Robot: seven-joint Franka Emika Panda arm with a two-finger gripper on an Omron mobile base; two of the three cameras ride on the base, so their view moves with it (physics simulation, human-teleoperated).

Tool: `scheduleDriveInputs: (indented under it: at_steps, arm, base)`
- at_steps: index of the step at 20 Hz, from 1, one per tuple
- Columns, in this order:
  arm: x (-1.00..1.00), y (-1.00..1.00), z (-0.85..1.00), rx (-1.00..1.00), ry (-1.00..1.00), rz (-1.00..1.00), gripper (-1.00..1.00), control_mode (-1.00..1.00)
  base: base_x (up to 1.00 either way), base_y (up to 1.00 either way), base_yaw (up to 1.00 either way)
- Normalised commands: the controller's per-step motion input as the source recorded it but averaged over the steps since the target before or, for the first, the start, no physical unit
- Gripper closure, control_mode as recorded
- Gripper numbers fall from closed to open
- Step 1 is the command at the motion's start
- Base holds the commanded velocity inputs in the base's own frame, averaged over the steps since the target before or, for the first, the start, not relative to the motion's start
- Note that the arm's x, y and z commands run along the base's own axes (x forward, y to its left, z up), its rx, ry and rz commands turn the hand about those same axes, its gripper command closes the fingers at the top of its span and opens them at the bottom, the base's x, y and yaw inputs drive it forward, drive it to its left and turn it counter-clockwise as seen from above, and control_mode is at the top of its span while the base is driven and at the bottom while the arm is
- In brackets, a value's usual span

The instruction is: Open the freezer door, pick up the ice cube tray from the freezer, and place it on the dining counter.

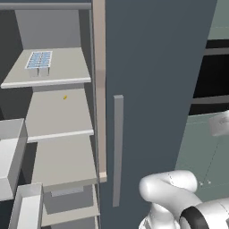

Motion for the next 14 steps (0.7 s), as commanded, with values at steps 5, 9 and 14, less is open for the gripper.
scheduleDriveInputs:
  at_steps: [5, 9, 14]
  arm:
    - [0.36, 0.0, -0.55, 0.11, 0.0, 0.0, -1.0, -1.0]
    - [0.13, 0.0, -0.54, 0.19, 0.0, 0.07, -1.0, -1.0]
    - [0.01, 0.19, -0.28, 0.02, 0.0, 0.0, -1.0, -1.0]
  base:
    - [0.0, 0.0, 0.0]
    - [0.0, 0.0, 0.0]
    - [0.0, 0.0, 0.0]
